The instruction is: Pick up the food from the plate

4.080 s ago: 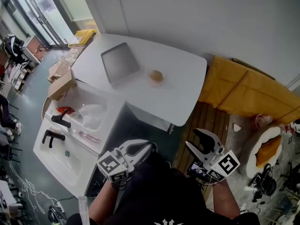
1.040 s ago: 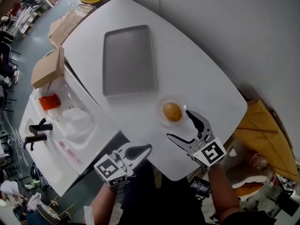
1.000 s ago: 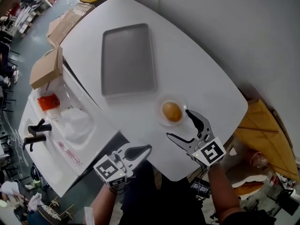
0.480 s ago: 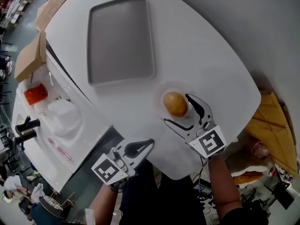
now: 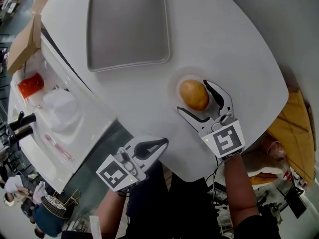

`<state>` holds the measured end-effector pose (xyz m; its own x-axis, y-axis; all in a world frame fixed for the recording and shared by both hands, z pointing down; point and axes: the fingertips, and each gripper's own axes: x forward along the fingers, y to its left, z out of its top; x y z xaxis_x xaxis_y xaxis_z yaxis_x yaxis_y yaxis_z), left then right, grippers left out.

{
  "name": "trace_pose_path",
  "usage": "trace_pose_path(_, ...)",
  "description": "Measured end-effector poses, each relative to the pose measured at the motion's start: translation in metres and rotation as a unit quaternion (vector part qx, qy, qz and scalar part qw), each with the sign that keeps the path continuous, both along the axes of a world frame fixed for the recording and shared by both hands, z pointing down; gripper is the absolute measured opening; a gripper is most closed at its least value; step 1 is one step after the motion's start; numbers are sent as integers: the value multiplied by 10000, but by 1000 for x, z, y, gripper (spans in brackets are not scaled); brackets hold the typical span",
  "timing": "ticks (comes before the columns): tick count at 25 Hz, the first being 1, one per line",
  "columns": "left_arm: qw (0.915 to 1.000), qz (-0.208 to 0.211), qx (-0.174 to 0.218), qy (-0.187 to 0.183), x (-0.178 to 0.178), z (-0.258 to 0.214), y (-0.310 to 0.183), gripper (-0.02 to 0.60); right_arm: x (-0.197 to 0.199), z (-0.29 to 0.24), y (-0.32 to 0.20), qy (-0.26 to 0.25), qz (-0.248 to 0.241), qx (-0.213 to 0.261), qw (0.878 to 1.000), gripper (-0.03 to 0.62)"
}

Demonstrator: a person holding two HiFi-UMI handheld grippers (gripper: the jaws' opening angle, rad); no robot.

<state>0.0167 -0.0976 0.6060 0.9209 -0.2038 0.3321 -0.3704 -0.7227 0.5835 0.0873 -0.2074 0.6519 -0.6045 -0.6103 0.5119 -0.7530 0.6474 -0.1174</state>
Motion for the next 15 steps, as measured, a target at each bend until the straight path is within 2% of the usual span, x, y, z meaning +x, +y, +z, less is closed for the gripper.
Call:
trace_pose_path(3, 10000, -84, -22, 1, -2, 1, 0, 8, 3, 6, -2, 20, 92, -88, 9999, 377)
trace_pose_path(10, 9997, -235, 65, -11, -17, -1, -4, 8, 0, 17, -5, 524, 4, 38, 9986, 376)
trace_pose_path(15, 9997, -224, 62, -43, -23, 1, 2, 8, 3, 21, -5, 594, 39, 58, 9982, 376)
